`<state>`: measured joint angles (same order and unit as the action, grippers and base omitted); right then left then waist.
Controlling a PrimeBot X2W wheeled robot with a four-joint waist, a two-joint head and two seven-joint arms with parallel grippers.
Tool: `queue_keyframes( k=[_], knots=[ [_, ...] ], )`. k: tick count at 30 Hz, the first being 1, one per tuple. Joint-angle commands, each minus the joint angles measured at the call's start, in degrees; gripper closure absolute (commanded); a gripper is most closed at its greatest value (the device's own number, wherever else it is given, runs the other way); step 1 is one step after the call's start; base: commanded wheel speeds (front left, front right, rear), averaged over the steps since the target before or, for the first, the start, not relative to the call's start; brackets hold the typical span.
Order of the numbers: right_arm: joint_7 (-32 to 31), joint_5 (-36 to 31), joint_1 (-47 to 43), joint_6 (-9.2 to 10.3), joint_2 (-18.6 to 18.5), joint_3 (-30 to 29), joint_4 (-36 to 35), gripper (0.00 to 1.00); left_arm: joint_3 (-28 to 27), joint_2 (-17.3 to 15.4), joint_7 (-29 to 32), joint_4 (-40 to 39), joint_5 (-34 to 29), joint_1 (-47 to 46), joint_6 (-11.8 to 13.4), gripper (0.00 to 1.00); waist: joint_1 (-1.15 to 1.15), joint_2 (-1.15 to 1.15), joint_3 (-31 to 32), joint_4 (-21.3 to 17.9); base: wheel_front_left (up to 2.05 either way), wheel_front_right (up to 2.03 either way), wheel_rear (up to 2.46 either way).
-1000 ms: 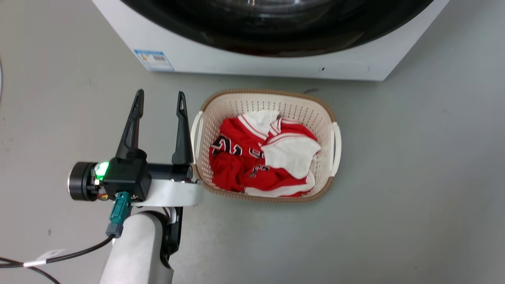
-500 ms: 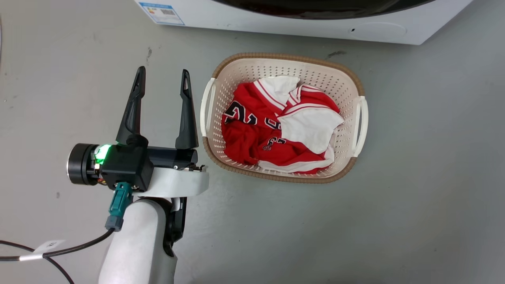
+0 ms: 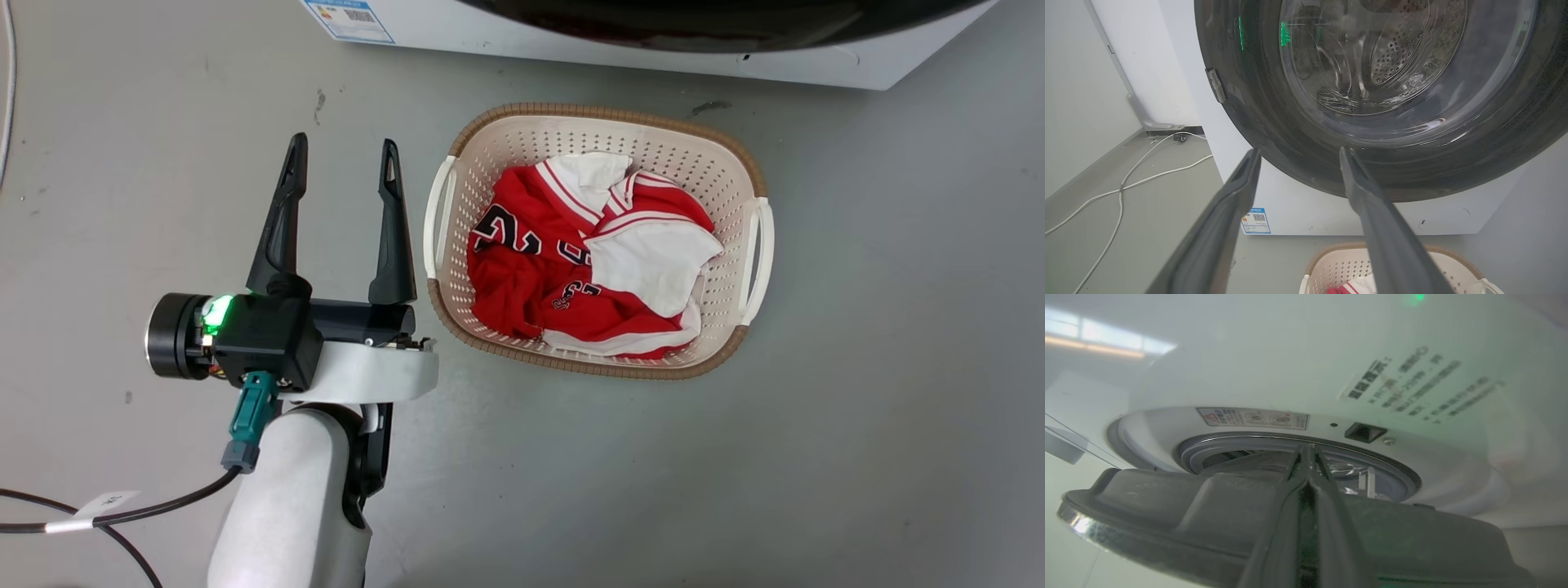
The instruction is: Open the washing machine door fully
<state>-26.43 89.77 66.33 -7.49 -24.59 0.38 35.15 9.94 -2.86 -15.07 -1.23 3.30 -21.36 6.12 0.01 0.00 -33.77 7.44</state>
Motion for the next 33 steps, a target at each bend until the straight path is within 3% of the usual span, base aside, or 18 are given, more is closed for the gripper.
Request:
queue_keyframes(
  k=[1,18,33],
  knots=[
    [-1.53,0.44,-1.97,0.00,2.02,1.21,-1.10,1.00,-0.07,-0.04,-0.16,0.14,0.28,0.02,0.39,0.00,-0.01,0.00,0.71,-0.26,0.00,0.00,0.00],
    [-8.84,1.50,-22.91,-0.05,2.36,5.20,-15.05,1.00,-1.19,-0.02,-0.16,1.50,0.52,4.95,0.22,0.00,-0.01,0.00,9.07,-3.18,0.00,0.00,0.00],
    [-12.64,4.04,-38.51,-0.06,7.25,11.12,-25.55,1.00,-2.41,-0.03,-0.16,2.35,-0.52,9.54,-0.78,0.00,-0.01,0.00,15.59,-4.07,0.00,0.00,0.00]
  ],
)
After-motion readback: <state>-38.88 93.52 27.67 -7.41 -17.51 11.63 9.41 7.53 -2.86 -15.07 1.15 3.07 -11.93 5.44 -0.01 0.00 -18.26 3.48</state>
